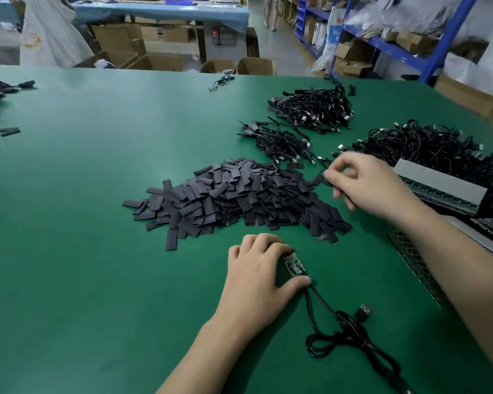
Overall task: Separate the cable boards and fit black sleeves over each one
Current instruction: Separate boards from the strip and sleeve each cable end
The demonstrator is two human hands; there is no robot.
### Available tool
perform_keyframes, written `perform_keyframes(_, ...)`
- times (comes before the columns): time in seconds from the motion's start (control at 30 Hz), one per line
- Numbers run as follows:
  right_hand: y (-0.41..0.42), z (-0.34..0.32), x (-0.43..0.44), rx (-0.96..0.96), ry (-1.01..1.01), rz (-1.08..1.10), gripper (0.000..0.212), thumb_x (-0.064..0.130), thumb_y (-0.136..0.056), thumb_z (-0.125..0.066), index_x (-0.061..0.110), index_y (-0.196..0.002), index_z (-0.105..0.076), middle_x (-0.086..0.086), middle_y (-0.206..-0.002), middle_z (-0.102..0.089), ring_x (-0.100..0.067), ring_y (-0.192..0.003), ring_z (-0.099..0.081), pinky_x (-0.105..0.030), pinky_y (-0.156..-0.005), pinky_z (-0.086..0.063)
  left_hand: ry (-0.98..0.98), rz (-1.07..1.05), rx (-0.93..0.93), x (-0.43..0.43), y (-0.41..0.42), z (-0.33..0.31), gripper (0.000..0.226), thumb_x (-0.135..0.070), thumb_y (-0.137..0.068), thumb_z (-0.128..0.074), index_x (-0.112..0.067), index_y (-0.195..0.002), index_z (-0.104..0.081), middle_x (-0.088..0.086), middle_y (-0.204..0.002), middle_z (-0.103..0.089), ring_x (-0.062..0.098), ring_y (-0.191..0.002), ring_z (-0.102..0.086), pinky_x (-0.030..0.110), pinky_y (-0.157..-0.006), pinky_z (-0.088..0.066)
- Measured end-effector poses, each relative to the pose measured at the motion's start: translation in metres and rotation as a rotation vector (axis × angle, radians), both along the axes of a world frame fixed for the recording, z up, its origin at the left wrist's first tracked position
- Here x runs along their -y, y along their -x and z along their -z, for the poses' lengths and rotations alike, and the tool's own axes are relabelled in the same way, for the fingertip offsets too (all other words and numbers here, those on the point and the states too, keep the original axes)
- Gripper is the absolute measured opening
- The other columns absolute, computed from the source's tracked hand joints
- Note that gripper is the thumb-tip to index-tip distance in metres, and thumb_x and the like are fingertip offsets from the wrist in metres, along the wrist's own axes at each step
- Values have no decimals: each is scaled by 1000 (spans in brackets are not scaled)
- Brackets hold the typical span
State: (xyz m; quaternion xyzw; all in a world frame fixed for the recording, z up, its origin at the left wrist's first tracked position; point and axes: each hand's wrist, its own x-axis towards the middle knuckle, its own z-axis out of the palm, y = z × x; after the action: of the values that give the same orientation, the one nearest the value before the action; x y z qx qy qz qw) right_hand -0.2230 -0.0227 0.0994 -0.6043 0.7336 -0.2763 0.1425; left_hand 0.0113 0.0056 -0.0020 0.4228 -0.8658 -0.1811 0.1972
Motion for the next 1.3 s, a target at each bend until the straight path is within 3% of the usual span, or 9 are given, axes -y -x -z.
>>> perform_keyframes(0.1, -5, -28, 68, -162, 40, 9, 17, 30, -105, -57, 14, -106, -65, 1, -81, -73, -6, -52, -64, -22, -50, -51, -89, 50, -126, -2, 1, -3, 50, -63, -87, -65, -36, -127, -53, -22, -121, -51, 1, -117, -45, 25, -101, -30)
perform_keyframes(0.27, -23, -73, 147, -333, -2, 101, 39, 41, -102, -58, 11, -125, -67, -13, -126, -69, -34, -114, -63, -45, -100, -52, -350, 28, -442, -3, 0, -10, 18, -24, -93, -75, -32, -106, -65, -16, -97, -65, 1, -90, -62, 20, -83, -50)
perform_keyframes(0.47, -52, -35, 69, -121, 98, -110, 22, 40, -102, -59, 24, -110, -71, 7, -102, -71, -7, -84, -64, -23, -70, -50, -719, 6, -804, 5, -4, -15, 19, -8, -89, -78, -21, -102, -74, -2, -84, -66, 12, -78, -61, 20, -76, -52)
perform_keyframes(0.6, -52, 15, -15, 180, -16, -160, 21, 45, -99, -60, 30, -95, -74, 13, -86, -76, -7, -83, -71, -34, -81, -57, -821, -50, -987, 9, -6, -16, 17, -6, -87, -79, -12, -102, -75, 2, -85, -74, 14, -79, -67, 20, -80, -55)
perform_keyframes(0.67, -53, 34, -46, 326, -48, -201, 20, 45, -98, -61, 31, -92, -74, 15, -82, -75, 0, -75, -68, -24, -73, -54, -823, -69, -1033, 10, -7, -17, 16, -7, -86, -79, -8, -101, -75, 6, -88, -77, 13, -80, -70, 19, -78, -55)
perform_keyframes(0.8, -59, 62, -69, 466, -16, -239, 15, 32, -100, -67, 28, -86, -73, 3, -75, -71, -4, -71, -63, -26, -71, -49, -813, -67, -1047, 8, -9, -17, 29, -20, -79, -80, -4, -103, -75, 7, -89, -77, 12, -80, -69, 18, -77, -54)
perform_keyframes(0.93, -65, 73, -72, 562, 2, -255, 24, 49, -91, -65, 27, -86, -73, -4, -73, -67, -5, -67, -57, -25, -66, -45, -792, -59, -1001, 6, -10, -17, 28, -25, -75, -79, -7, -97, -77, 6, -83, -77, 9, -73, -69, 15, -71, -51)
perform_keyframes(1.07, -67, 81, -76, 632, 45, -280, 16, 36, -95, -64, 28, -81, -68, 12, -69, -63, -2, -67, -57, -19, -66, -45, -808, -9, -932, 7, -12, -16, 18, -27, -77, -77, -15, -90, -80, 4, -80, -76, 6, -69, -65, 15, -65, -50)
perform_keyframes(1.3, -63, 87, -83, 758, 51, -310, 15, 24, -98, -69, 19, -84, -71, -2, -83, -76, -15, -79, -69, -23, -79, -53, -869, 61, -915, 9, -9, -13, 20, -21, -81, -73, -8, -95, -79, 16, -84, -71, 17, -70, -61, 21, -71, -53)
